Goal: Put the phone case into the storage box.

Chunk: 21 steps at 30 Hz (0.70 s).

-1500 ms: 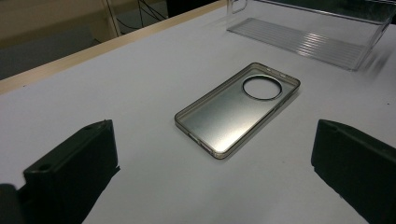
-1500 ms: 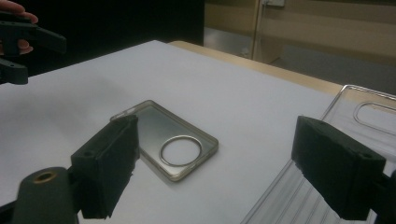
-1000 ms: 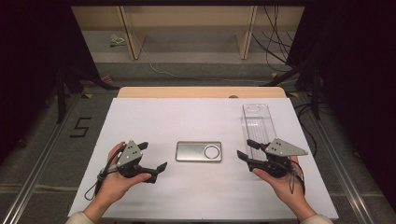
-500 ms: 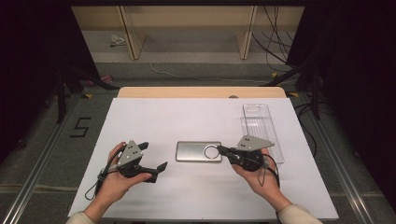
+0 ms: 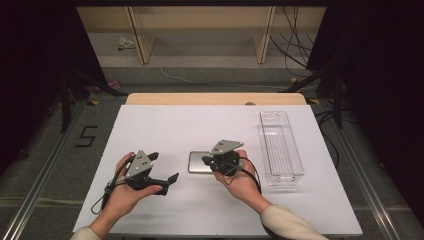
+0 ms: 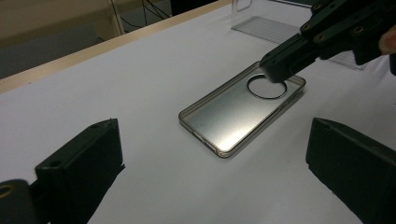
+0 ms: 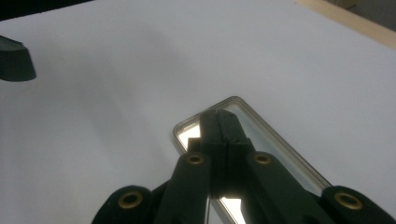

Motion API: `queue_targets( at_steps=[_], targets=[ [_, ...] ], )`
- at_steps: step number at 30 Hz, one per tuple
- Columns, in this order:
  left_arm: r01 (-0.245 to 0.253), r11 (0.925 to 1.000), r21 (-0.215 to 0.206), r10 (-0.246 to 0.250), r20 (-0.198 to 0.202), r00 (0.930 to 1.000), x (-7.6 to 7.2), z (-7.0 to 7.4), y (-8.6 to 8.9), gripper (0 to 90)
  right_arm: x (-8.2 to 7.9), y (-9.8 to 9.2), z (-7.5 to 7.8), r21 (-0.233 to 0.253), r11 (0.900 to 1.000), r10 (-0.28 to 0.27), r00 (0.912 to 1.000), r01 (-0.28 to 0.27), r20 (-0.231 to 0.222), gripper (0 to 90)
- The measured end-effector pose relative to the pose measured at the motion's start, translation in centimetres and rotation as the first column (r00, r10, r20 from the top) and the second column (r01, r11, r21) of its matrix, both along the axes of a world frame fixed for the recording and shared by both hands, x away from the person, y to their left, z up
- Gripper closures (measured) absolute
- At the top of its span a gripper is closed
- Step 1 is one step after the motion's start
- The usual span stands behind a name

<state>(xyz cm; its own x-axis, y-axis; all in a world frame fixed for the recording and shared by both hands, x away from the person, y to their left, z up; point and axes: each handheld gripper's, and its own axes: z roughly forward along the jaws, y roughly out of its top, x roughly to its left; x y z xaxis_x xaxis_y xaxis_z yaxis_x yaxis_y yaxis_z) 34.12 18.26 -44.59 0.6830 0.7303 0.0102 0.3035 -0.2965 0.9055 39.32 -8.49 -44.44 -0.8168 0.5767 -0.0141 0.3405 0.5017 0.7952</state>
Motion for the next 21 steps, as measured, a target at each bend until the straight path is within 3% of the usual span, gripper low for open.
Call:
queue_targets(
  at_steps=[11,21],
  targets=[
    [-0.003,1.0000,0.005,0.003,0.002,1.0000,0.0,0.0,0.1,3.6,1.1,3.2,-2.2,-0.074,0.997,-0.014,0.9975,0.009,-0.069,90.0],
    [-0.010,0.9999,0.004,0.010,0.000,1.0000,0.1,0.0,0.2,3.7,1.6,5.1,-3.2,-0.119,0.992,-0.055,0.9940,0.044,-0.095,90.0]
  ],
)
